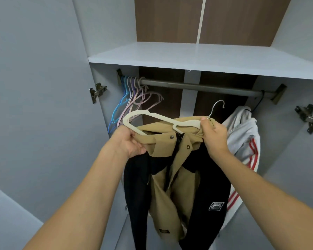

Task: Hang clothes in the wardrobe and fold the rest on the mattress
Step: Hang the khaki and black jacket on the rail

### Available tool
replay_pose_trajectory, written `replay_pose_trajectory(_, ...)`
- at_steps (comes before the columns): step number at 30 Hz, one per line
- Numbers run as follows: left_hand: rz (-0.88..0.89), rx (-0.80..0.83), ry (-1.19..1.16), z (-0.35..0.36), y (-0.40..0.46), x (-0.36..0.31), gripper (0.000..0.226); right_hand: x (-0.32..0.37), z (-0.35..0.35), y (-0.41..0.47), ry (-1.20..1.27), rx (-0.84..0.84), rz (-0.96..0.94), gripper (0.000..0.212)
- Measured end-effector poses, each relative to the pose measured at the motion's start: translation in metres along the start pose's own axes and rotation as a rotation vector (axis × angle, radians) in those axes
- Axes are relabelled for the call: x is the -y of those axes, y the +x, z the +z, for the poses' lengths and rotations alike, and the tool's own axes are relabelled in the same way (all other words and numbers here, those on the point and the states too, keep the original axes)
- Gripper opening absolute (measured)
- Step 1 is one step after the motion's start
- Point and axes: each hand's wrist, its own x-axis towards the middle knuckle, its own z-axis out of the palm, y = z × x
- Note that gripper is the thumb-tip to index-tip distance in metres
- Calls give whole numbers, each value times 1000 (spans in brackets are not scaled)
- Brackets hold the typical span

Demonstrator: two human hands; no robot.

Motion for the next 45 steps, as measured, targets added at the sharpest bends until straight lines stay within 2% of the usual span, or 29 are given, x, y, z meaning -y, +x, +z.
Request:
replay_pose_trajectory(3, 66, 113, 6, 14, -4, -7, 51, -7, 3, 1, 39, -51, 58, 27)
replay_pose_trajectory(6, 115, 270, 139, 15, -14, -22, 65, -11, 4, 3, 66, -87, 97, 28)
replay_pose_trajectory(7, 125, 302, 179, 14, -15, -27, 64, -12, 4, 3, 69, -90, 104, 28)
replay_pose_trajectory(10, 193, 296, 194, 18, -22, -31, 43, -14, 12, 0, 65, -86, 107, 29)
replay_pose_trajectory(11, 217, 301, 180, 18, -23, -31, 46, -14, 15, 1, 67, -87, 111, 28)
replay_pose_trajectory(13, 244, 366, 167, 15, -28, -32, 67, -13, 22, 2, 60, -99, 115, 27)
replay_pose_trajectory(15, 277, 446, 233, 10, -33, -33, 80, -12, 25, 5, 47, -123, 93, 30)
replay_pose_trajectory(17, 328, 476, 269, 6, -35, -31, 66, -11, 27, 8, 37, -139, 73, 31)
replay_pose_trajectory(19, 369, 455, 237, 4, -35, -30, 42, -6, 29, 8, 35, -127, 59, 30)
replay_pose_trajectory(20, 372, 435, 214, 2, -35, -30, 39, -3, 30, 8, 38, -114, 54, 28)
replay_pose_trajectory(24, 292, 396, 180, -6, -33, -35, 72, 2, 31, 9, 56, -93, 26, 27)
replay_pose_trajectory(25, 279, 370, 167, -7, -31, -35, 68, 2, 30, 9, 52, -91, 23, 26)
replay_pose_trajectory(27, 275, 312, 144, -6, -30, -33, 41, 2, 27, 9, 46, -75, 22, 25)
replay_pose_trajectory(29, 299, 251, 135, -3, -28, -28, 25, 3, 24, 9, 52, -68, 23, 26)
replay_pose_trajectory(33, 373, 169, 50, 15, -29, -14, 31, 12, 17, 10, 83, -130, 26, 29)
replay_pose_trajectory(36, 463, -26, -16, 29, -26, -17, 14, 20, 14, 8, 94, -157, -1, 26)
replay_pose_trajectory(39, 520, -217, 271, 28, -14, -30, 17, 25, 10, 3, 94, -156, -38, 19)
replay_pose_trajectory(42, 606, -360, 917, 23, -9, -42, 28, 31, 3, -2, 54, -156, -110, 17)
replay_pose_trajectory(45, 658, -443, 1233, 21, -6, -50, 31, 34, -1, -9, -16, -106, -201, 14)
